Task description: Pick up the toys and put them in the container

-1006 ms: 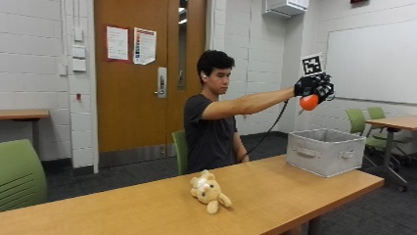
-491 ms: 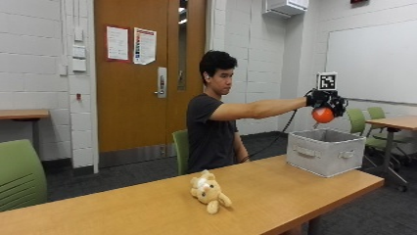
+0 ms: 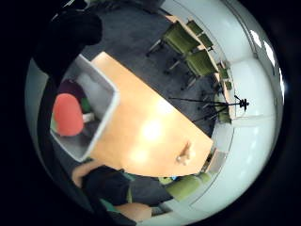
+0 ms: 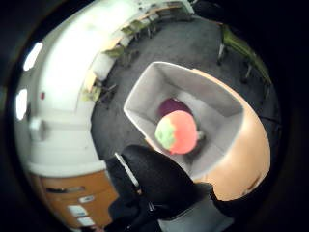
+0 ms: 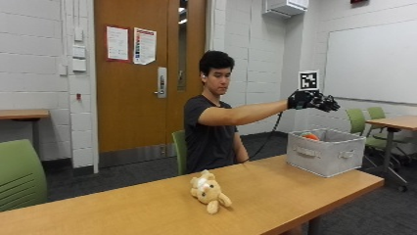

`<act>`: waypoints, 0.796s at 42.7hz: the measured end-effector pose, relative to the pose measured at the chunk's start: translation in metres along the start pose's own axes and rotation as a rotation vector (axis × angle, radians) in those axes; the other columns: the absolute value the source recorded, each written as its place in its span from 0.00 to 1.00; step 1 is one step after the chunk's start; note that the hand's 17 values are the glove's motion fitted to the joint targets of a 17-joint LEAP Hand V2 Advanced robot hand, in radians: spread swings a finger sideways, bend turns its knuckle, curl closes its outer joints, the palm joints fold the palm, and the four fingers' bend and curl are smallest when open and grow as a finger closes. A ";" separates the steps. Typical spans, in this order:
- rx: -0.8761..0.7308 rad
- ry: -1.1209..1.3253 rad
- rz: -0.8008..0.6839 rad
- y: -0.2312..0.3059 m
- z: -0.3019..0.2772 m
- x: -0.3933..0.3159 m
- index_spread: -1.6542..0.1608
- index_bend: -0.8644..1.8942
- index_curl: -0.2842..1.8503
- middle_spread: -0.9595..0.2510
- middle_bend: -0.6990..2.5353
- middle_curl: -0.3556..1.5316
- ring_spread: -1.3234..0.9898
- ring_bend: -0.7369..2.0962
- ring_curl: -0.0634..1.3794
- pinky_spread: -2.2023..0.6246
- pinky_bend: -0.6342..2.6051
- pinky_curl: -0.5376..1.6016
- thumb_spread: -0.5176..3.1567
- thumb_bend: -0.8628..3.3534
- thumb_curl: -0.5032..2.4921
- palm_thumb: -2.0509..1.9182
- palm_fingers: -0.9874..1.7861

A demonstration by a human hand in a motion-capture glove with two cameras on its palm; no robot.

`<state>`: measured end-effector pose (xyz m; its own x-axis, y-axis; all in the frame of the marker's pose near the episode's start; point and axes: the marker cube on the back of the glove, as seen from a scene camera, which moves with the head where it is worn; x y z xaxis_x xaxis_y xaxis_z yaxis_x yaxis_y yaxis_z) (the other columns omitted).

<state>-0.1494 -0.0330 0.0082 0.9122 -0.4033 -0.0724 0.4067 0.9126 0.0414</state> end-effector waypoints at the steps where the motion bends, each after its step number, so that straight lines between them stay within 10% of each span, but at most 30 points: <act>1: 0.006 0.029 0.001 0.006 0.001 0.015 0.69 0.34 0.48 0.67 0.36 0.54 0.47 0.54 0.33 0.73 0.56 0.45 0.37 0.17 0.31 0.47 0.29; 34: 0.009 -0.008 0.579 0.244 0.030 0.350 0.73 0.37 0.35 0.66 0.33 0.47 0.43 0.47 0.26 0.75 0.43 0.39 0.39 0.18 0.23 0.47 0.34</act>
<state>0.2701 0.0464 0.0233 0.9866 0.1609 -0.0279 -0.1582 0.9841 0.0809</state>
